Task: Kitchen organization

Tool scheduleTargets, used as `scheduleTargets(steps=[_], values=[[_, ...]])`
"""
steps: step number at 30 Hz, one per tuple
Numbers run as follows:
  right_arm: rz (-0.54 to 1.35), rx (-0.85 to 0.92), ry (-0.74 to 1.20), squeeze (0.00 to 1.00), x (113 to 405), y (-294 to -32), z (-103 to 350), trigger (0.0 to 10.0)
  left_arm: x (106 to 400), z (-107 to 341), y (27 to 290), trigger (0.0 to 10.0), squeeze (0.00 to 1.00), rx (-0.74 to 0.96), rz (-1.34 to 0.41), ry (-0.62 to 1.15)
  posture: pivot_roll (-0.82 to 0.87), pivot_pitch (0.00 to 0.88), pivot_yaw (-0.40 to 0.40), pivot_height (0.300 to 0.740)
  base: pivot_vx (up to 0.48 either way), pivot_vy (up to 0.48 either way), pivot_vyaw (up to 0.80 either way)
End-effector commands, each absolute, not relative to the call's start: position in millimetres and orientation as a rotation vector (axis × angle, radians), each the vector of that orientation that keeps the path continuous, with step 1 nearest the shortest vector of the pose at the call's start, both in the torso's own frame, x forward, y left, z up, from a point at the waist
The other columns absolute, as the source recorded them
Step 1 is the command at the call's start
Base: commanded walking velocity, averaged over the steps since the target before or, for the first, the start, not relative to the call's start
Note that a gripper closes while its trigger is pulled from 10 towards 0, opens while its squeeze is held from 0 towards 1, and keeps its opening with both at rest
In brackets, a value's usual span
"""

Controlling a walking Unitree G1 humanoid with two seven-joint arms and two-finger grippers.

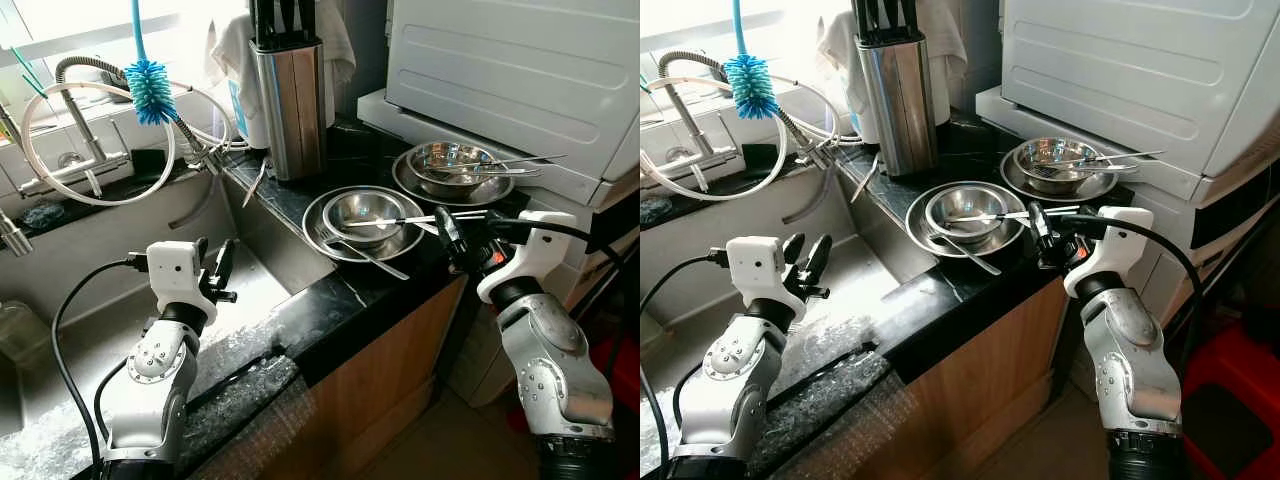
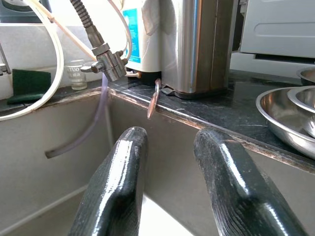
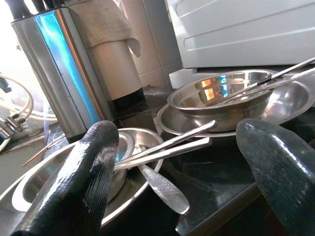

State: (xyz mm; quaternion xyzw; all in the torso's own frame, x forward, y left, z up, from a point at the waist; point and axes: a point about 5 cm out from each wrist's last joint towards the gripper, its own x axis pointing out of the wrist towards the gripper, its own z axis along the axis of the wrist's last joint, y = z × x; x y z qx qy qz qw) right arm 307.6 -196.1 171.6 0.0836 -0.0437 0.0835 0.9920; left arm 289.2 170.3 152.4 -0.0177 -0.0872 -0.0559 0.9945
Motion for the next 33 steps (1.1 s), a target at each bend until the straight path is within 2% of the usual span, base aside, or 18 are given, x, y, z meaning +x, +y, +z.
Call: scheduleTargets(steps=[1, 6, 7, 9, 33], values=[[0.177, 0.168, -0.089, 0.00, 310.7, -195.9, 175.3, 10.0, 289.0, 157.6, 170.7, 10.0, 0.00, -0.024, -0.110, -0.193, -0.20, 0.000, 0.049, 0.740, 0.000, 0.000, 0.00], [0.130, 0.156, -0.090, 0.00, 313.5, -200.8, 177.2, 10.0, 289.1, 156.9, 170.5, 10.0, 0.00, -0.024, -0.110, -0.189, -0.20, 0.000, 0.049, 0.740, 0.000, 0.000, 0.00], [0.116, 0.153, -0.083, 0.00, 314.2, -202.2, 176.1, 8.5, 288.9, 156.8, 170.4, 10.0, 0.00, -0.024, -0.110, -0.189, -0.20, 0.000, 0.048, 0.740, 0.000, 0.000, 0.00], [0.100, 0.156, -0.074, 0.00, 314.9, -203.8, 174.5, 0.0, 288.8, 156.8, 170.2, 10.0, 0.00, -0.024, -0.111, -0.188, -0.20, 0.000, 0.048, 0.740, 0.000, 0.000, 0.00], [0.119, 0.145, -0.077, 0.00, 316.5, -197.6, 174.6, 0.0, 288.7, 155.7, 170.4, 10.0, 0.00, -0.020, -0.107, -0.177, -0.19, 0.000, 0.045, 0.740, 0.000, 0.000, 0.00]])
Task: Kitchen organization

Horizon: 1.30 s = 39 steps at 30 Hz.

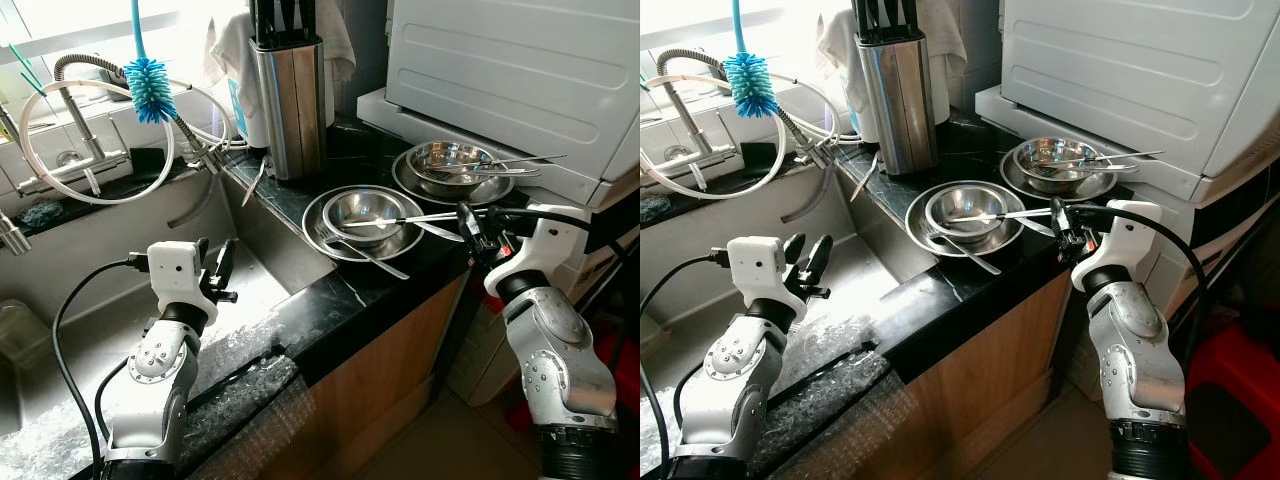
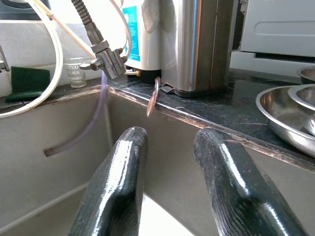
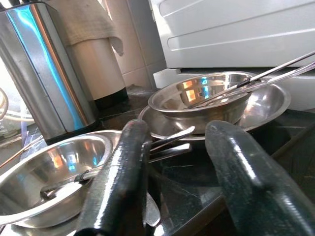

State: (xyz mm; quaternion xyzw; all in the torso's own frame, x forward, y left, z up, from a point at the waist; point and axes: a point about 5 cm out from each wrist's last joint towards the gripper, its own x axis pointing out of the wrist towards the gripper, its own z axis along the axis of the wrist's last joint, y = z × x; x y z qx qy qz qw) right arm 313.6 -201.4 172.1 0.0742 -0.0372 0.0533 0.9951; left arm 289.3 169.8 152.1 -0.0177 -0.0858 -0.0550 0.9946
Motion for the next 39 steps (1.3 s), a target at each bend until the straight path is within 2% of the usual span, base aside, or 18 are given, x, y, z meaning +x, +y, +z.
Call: scheduleTargets(steps=[1, 26, 31, 32, 33, 34, 35, 36, 39], values=[[0.120, 0.144, -0.076, 0.00, 316.8, -197.4, 174.7, 0.0, 288.8, 155.5, 170.4, 10.0, 0.00, -0.019, -0.106, -0.177, -0.19, 0.000, 0.045, 0.740, 0.000, 0.000, 0.00], [0.142, 0.156, -0.201, 0.00, 316.6, -189.0, 198.1, 0.0, 289.5, 154.6, 170.2, 10.0, 0.00, -0.015, -0.092, -0.175, -0.20, 0.000, 0.038, 0.740, 0.000, 0.000, 0.00], [0.195, 0.206, -0.247, 0.00, 315.7, -177.0, 208.2, 0.0, 290.1, 156.0, 171.1, 10.0, 0.00, -0.009, -0.085, -0.184, -0.20, 0.000, 0.034, 0.740, 0.000, 0.000, 0.00], [0.205, 0.204, -0.251, 0.00, 315.3, -175.2, 209.1, 0.8, 290.3, 156.2, 171.3, 10.0, 0.00, -0.007, -0.083, -0.185, -0.20, 0.000, 0.034, 0.740, 0.000, 0.000, 0.00], [0.211, 0.203, -0.253, 0.00, 314.9, -173.8, 209.8, 3.1, 290.4, 156.3, 171.6, 10.0, 0.00, -0.005, -0.082, -0.186, -0.20, 0.000, 0.034, 0.740, 0.000, 0.000, 0.00], [0.215, 0.203, -0.253, 0.00, 314.5, -172.6, 210.3, 4.4, 290.5, 156.4, 171.8, 10.0, 0.00, -0.003, -0.080, -0.186, -0.20, 0.000, 0.034, 0.740, 0.000, 0.000, 0.00], [0.217, 0.204, -0.253, 0.00, 314.1, -171.9, 210.5, 4.4, 290.5, 156.3, 171.9, 10.0, 0.00, -0.002, -0.078, -0.187, -0.20, 0.000, 0.034, 0.740, 0.000, 0.000, 0.00], [0.260, 0.251, -0.273, 0.00, 312.2, -165.4, 215.3, 10.0, 290.9, 156.8, 173.0, 10.0, 0.00, 0.005, -0.069, -0.190, -0.20, 0.000, 0.033, 0.740, 0.000, 0.000, 0.00], [0.321, 0.296, -0.298, 0.00, 308.2, -158.1, 221.6, 10.0, 291.1, 157.1, 173.4, 10.0, 0.00, 0.008, -0.065, -0.193, -0.20, 0.000, 0.032, 0.740, 0.000, 0.000, 0.00]])
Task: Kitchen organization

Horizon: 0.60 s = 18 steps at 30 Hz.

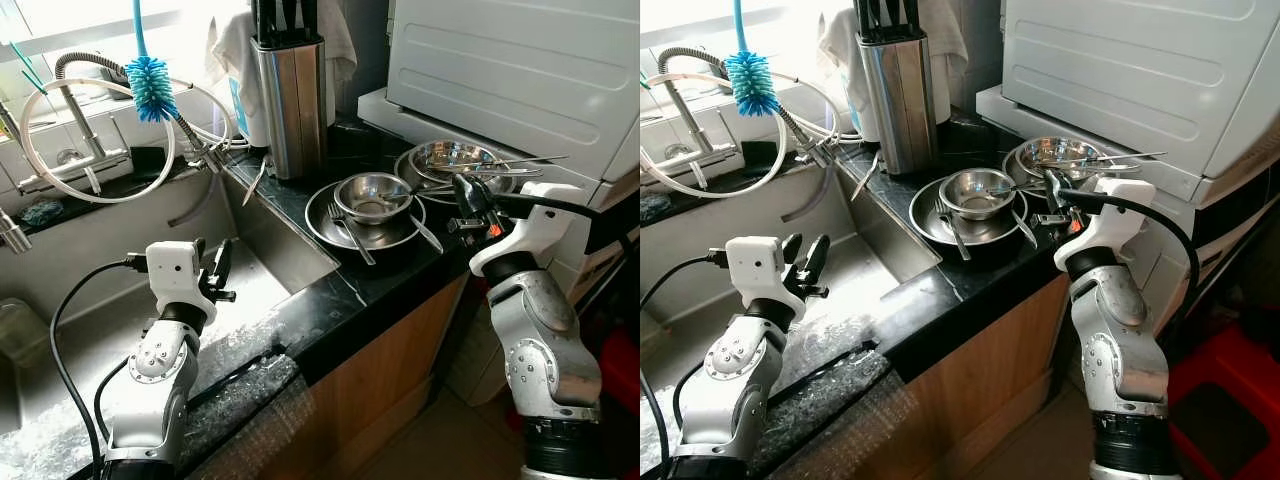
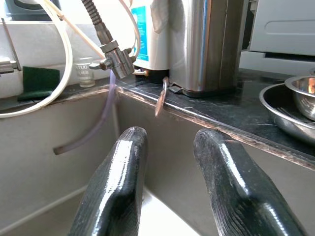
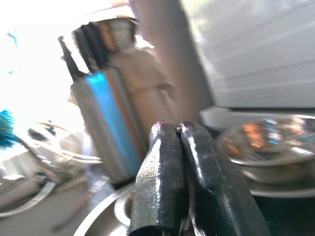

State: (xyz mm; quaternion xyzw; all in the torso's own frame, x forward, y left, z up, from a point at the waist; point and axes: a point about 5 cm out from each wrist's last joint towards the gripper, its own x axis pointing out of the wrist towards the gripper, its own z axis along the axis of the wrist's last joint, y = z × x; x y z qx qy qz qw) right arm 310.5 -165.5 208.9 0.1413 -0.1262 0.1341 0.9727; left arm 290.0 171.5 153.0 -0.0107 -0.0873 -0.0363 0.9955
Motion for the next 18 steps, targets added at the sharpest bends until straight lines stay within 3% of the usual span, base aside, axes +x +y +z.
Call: scheduleTargets(steps=[1, 6, 18], values=[[0.368, 0.320, -0.316, 0.00, 304.6, -153.2, 225.9, 10.0, 291.4, 157.4, 173.3, 10.0, 0.00, 0.007, -0.064, -0.195, -0.20, 0.000, 0.031, 0.740, 0.000, 0.000, 0.00], [0.496, 0.401, -0.350, 0.00, 294.0, -140.5, 235.1, 10.0, 293.0, 160.2, 169.4, 10.0, 0.00, -0.008, -0.071, -0.209, -0.20, 0.000, 0.029, 0.740, 0.000, 0.000, 0.00], [0.490, 0.755, -0.338, 0.00, 291.0, -134.7, 235.8, 10.0, 300.0, 170.5, 157.7, 10.0, 0.00, 0.086, -0.111, -0.250, -0.20, 0.000, 0.028, 0.740, 0.000, 0.000, 0.00]])
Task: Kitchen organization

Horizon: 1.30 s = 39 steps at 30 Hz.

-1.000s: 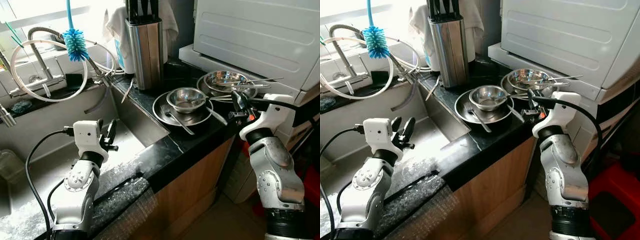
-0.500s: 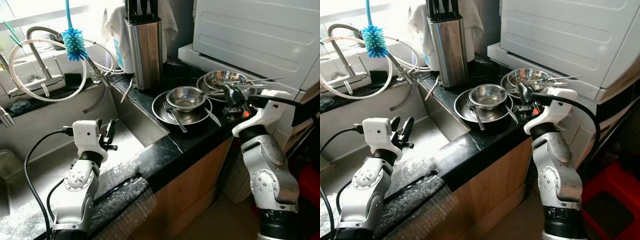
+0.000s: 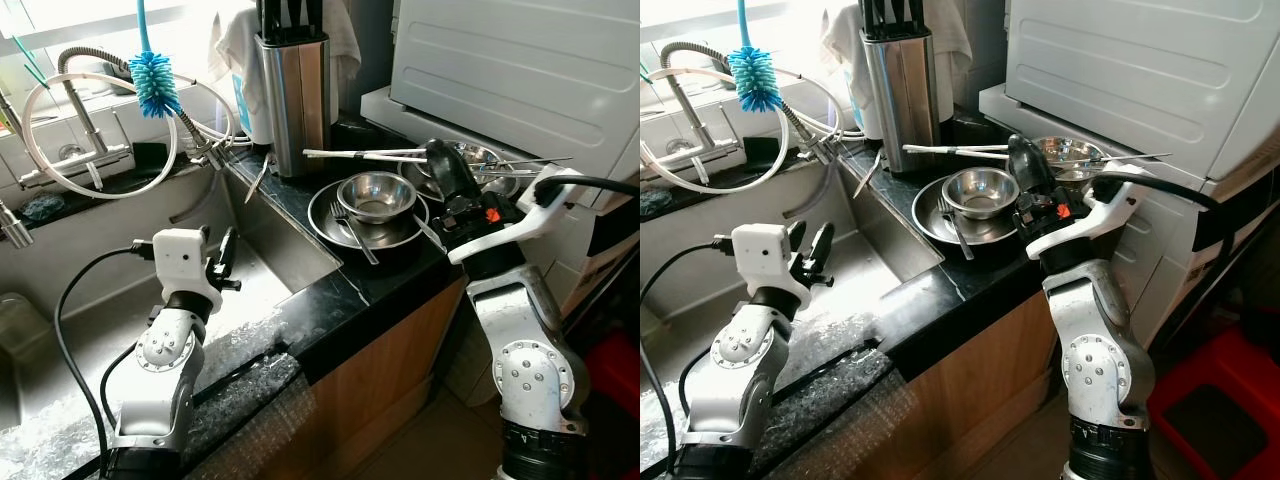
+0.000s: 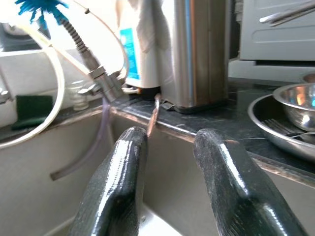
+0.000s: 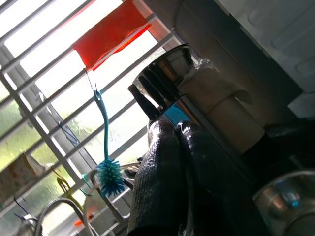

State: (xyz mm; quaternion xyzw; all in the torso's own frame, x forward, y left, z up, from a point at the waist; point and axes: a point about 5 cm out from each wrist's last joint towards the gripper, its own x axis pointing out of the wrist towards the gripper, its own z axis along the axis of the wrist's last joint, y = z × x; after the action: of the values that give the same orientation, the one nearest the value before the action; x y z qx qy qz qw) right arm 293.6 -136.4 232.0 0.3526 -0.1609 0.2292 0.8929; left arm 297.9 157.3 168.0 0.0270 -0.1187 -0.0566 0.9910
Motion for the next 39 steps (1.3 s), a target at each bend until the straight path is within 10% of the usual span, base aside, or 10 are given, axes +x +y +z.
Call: scheduleTargets(steps=[1, 3, 4, 23, 24, 25, 39], values=[[0.513, 0.816, -0.323, 0.00, 290.5, -130.2, 234.9, 10.0, 300.5, 172.0, 156.6, 10.0, 0.00, 0.103, -0.117, -0.260, -0.20, 0.000, 0.025, 0.740, 0.000, 0.000, 0.00], [0.533, 0.865, -0.308, 0.00, 290.0, -126.4, 234.1, 10.0, 300.8, 173.9, 155.5, 10.0, 0.00, 0.125, -0.125, -0.274, -0.20, 0.000, 0.025, 0.740, 0.000, 0.000, 0.00], [0.542, 0.898, -0.286, 0.00, 289.9, -121.1, 231.8, 10.0, 301.2, 178.0, 152.3, 10.0, 1.00, 0.162, -0.139, -0.299, -0.20, 0.000, 0.023, 0.740, 0.000, 0.000, 0.00], [0.490, 1.117, -0.080, 0.00, 292.5, -96.6, 206.8, 10.0, 302.2, 195.6, 132.6, 10.0, 1.00, 0.278, -0.218, -0.436, -0.19, 0.000, 0.020, 0.740, 0.000, 0.000, 0.00], [0.491, 1.128, -0.075, 0.00, 292.4, -95.6, 206.9, 10.0, 302.1, 196.0, 131.3, 10.0, 0.60, 0.286, -0.228, -0.439, -0.19, 0.000, 0.022, 0.740, 0.000, 0.000, 0.00], [0.495, 1.140, -0.070, 0.00, 292.3, -93.9, 207.2, 10.0, 301.8, 196.5, 129.2, 10.0, 0.00, 0.296, -0.243, -0.445, -0.19, 0.000, 0.022, 0.740, 0.000, 0.000, 0.00], [0.593, 1.189, 0.009, 0.00, 288.9, -74.0, 209.6, 10.0, 302.7, 196.7, 120.7, 10.0, 0.00, 0.317, -0.308, -0.449, -0.19, 0.000, 0.026, 0.740, 0.000, 0.000, 0.00]])
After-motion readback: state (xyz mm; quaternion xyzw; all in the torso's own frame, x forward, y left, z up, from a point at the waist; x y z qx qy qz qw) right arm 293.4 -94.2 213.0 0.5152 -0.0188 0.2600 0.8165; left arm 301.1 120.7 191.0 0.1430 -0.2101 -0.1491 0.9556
